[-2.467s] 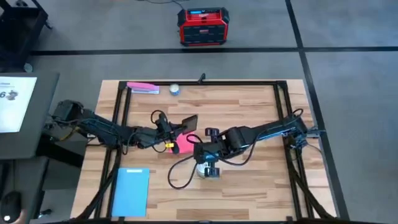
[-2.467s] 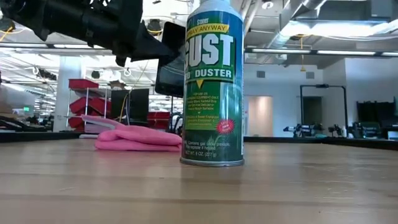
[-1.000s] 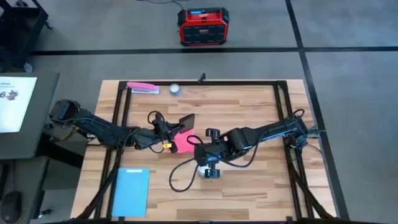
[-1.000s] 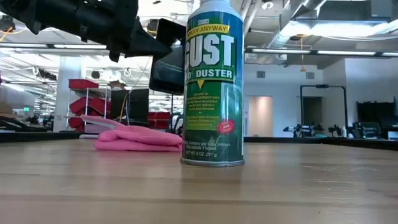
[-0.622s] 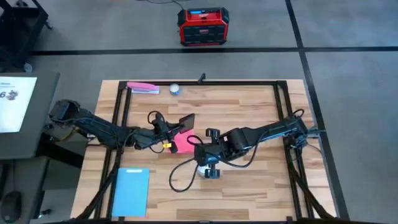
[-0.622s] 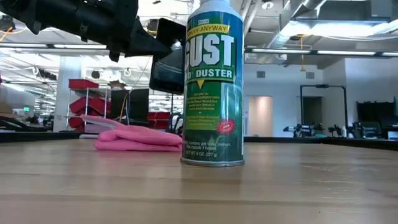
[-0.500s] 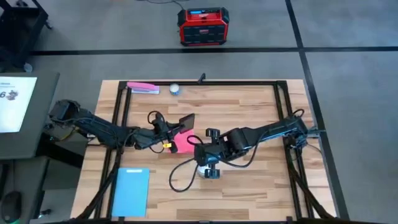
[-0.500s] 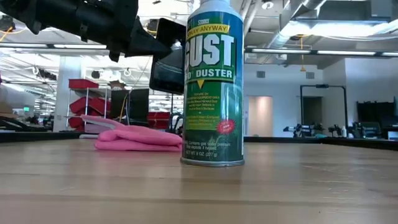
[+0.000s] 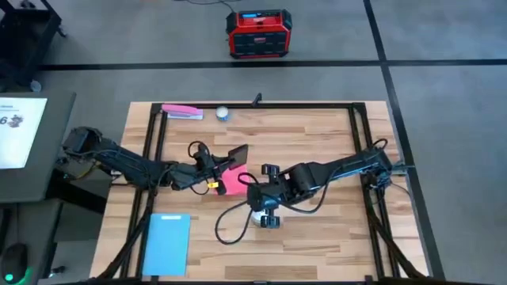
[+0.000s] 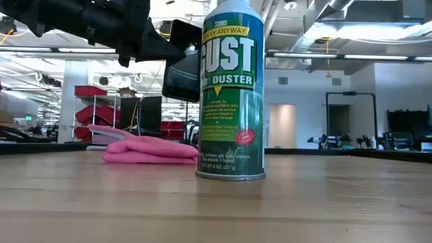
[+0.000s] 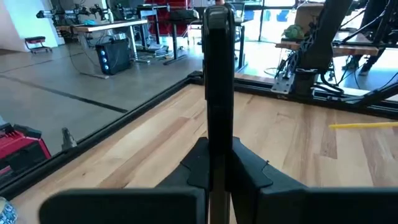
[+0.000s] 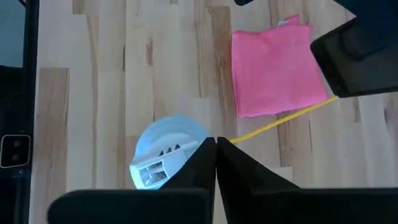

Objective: Apply microfiber cloth
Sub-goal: Spray the front of the black cellphone using the spray bottle

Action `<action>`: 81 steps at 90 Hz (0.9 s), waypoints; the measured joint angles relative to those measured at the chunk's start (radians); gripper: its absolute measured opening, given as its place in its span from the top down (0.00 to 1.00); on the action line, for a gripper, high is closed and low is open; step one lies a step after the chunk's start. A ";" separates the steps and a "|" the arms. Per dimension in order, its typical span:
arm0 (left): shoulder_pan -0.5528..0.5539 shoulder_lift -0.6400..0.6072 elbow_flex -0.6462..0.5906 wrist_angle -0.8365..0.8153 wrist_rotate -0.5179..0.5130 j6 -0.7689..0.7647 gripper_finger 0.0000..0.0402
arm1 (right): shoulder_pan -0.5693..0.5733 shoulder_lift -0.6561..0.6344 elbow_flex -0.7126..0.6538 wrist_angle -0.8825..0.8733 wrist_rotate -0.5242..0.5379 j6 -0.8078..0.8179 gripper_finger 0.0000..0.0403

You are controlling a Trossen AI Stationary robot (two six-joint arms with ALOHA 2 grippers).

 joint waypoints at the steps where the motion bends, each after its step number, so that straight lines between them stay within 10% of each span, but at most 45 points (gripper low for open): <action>1: 0.000 0.000 0.000 0.000 0.000 0.000 0.97 | 0.000 0.000 0.000 0.000 0.000 0.000 1.00; 81: 0.000 0.000 0.000 0.002 0.001 0.000 0.97 | -0.003 0.000 -0.033 0.033 -0.008 -0.001 1.00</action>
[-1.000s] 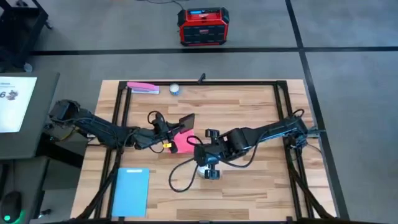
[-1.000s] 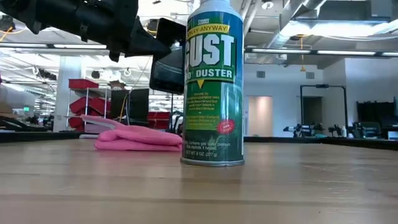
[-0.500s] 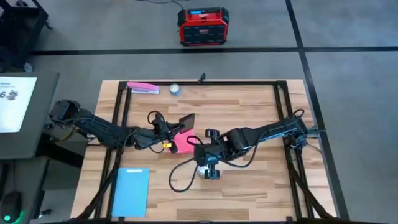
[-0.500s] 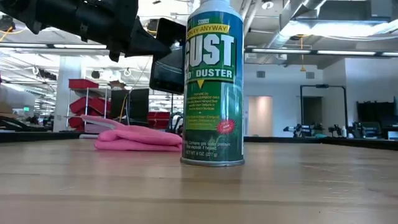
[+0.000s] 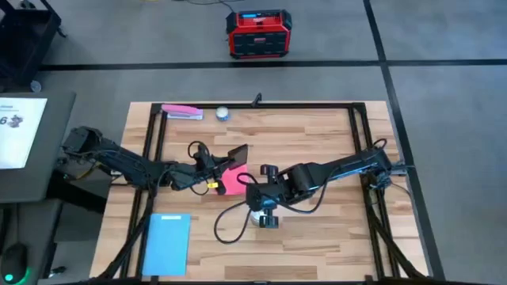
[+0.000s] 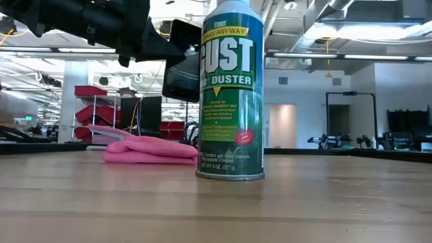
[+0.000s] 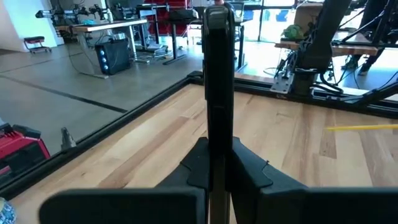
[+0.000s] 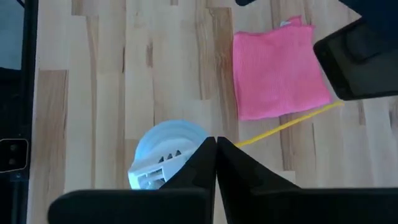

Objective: Apply microfiber cloth
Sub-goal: Spray the front of the black cellphone using the spray bottle, then wipe the front of the black cellphone with the pink microfiber cloth

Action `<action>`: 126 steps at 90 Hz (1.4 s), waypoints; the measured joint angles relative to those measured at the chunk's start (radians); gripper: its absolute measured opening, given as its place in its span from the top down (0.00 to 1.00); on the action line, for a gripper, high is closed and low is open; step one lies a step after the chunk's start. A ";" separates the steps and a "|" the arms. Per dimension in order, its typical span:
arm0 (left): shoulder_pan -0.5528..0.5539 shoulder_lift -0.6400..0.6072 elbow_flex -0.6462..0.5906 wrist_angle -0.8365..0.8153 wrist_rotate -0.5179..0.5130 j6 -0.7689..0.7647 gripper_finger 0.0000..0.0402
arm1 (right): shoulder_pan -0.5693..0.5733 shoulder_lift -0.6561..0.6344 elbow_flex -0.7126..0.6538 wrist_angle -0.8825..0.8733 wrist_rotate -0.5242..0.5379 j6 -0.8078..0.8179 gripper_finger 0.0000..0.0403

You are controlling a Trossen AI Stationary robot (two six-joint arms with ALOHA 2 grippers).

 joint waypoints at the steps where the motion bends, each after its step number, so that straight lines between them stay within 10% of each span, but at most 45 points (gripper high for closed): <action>1: 0.000 0.000 0.000 0.000 0.000 0.000 0.97 | 0.000 0.000 0.000 0.000 0.000 0.000 1.00; 102: -0.004 -0.045 0.000 -0.036 -0.021 0.053 0.97 | -0.006 0.029 0.009 0.050 0.009 -0.051 1.00; 126: -0.003 -0.182 -0.009 -0.173 -0.038 0.057 0.97 | 0.010 0.022 0.085 0.068 0.109 -0.138 0.86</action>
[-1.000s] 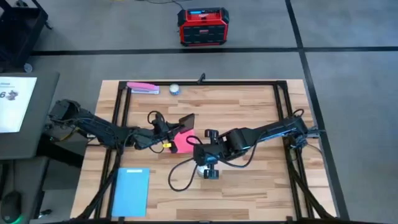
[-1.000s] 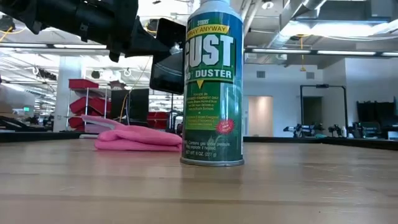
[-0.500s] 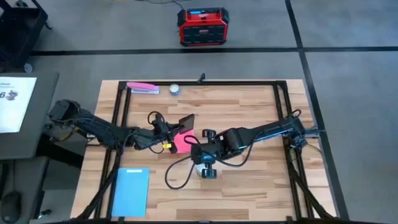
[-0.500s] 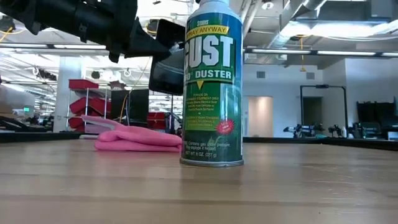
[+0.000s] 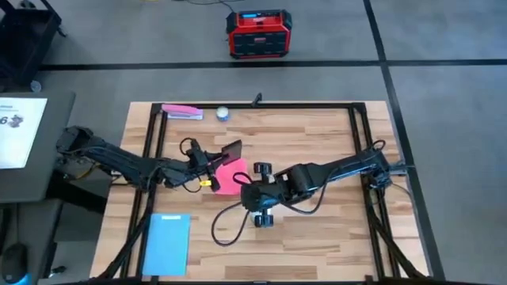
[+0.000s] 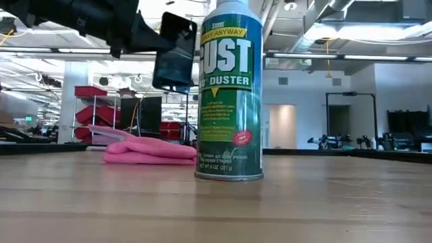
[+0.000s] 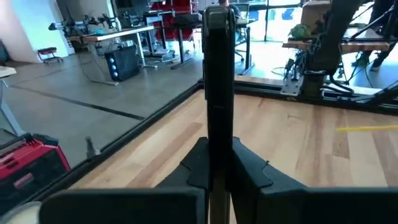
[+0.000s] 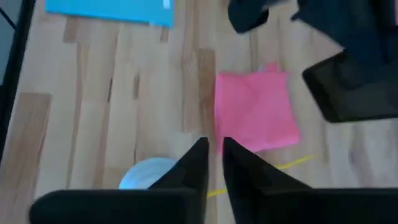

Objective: Apply microfiber cloth
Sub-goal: Wipe the front of the black cellphone with the pink microfiber cloth

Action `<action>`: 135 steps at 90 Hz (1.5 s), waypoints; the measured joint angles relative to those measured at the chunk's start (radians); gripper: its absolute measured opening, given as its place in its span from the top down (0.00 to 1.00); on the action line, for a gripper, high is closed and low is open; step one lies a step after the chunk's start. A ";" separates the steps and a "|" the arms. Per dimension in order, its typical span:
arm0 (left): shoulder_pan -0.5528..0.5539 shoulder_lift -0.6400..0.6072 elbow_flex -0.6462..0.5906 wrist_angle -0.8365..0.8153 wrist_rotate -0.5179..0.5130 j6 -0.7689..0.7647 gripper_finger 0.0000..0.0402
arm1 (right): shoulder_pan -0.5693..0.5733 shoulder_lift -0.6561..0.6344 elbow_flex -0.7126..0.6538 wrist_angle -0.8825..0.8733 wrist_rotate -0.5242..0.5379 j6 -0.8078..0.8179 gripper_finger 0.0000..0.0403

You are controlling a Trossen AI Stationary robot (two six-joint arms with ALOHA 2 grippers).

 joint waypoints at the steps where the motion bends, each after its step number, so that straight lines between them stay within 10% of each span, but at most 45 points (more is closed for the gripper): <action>1: 0.000 -0.005 0.000 -0.008 -0.002 0.000 0.97 | 0.002 0.000 0.002 0.001 0.001 -0.003 0.85; 44: 0.038 -0.041 -0.001 -0.122 -0.007 -0.004 0.97 | -0.035 -0.006 0.048 -0.119 0.082 -0.037 0.61; 92: 0.038 -0.094 0.000 -0.221 -0.007 -0.051 0.97 | -0.056 -0.013 0.049 -0.192 0.072 -0.064 0.76; 135: 0.035 -0.162 -0.064 -0.212 -0.007 -0.074 0.97 | -0.007 -0.032 -0.003 0.080 0.076 -0.109 0.99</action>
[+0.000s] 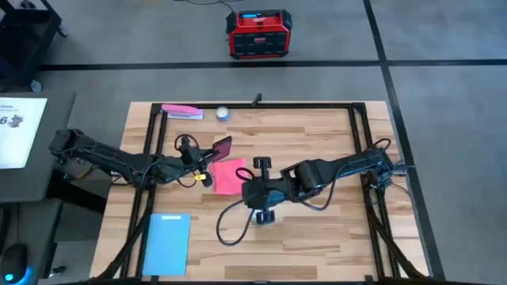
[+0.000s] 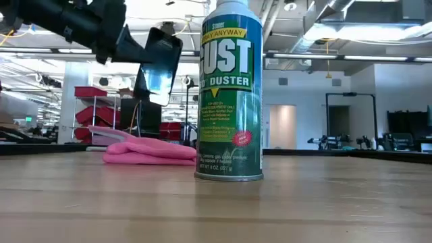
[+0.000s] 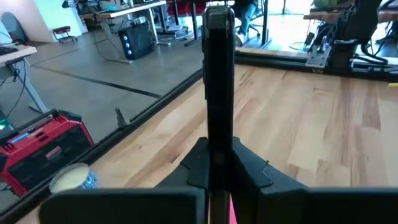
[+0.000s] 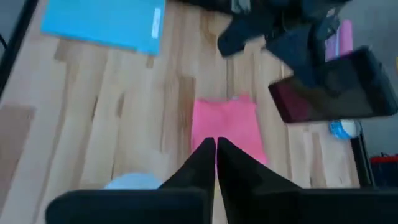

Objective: Apply microfiber cloth
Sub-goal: Wipe the front of the black cellphone with the pink microfiber cloth

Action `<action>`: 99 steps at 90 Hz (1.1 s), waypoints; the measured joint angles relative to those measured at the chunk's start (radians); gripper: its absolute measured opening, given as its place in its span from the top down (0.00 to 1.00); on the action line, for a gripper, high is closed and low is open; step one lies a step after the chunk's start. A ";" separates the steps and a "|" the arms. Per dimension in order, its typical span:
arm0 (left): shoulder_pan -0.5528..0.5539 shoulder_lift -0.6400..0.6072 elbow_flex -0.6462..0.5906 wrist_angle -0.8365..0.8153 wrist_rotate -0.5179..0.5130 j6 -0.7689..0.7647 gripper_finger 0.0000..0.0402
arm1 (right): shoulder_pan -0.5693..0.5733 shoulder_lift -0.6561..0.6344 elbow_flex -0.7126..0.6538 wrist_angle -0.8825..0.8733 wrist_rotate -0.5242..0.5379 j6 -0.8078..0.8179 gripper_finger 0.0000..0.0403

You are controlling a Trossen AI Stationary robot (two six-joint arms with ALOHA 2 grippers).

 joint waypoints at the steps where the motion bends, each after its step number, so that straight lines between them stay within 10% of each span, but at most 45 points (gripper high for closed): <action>1: 0.000 -0.005 -0.005 0.001 0.000 -0.001 0.97 | -0.001 0.000 -0.002 0.005 0.000 -0.002 0.99; 45: -0.011 -0.179 -0.097 0.016 -0.001 0.016 0.97 | -0.113 -0.001 -0.019 0.321 -0.244 -0.125 1.00; 99: -0.011 -0.191 -0.099 0.012 0.000 0.031 0.97 | -0.245 -0.201 -0.534 0.850 -0.524 -0.160 1.00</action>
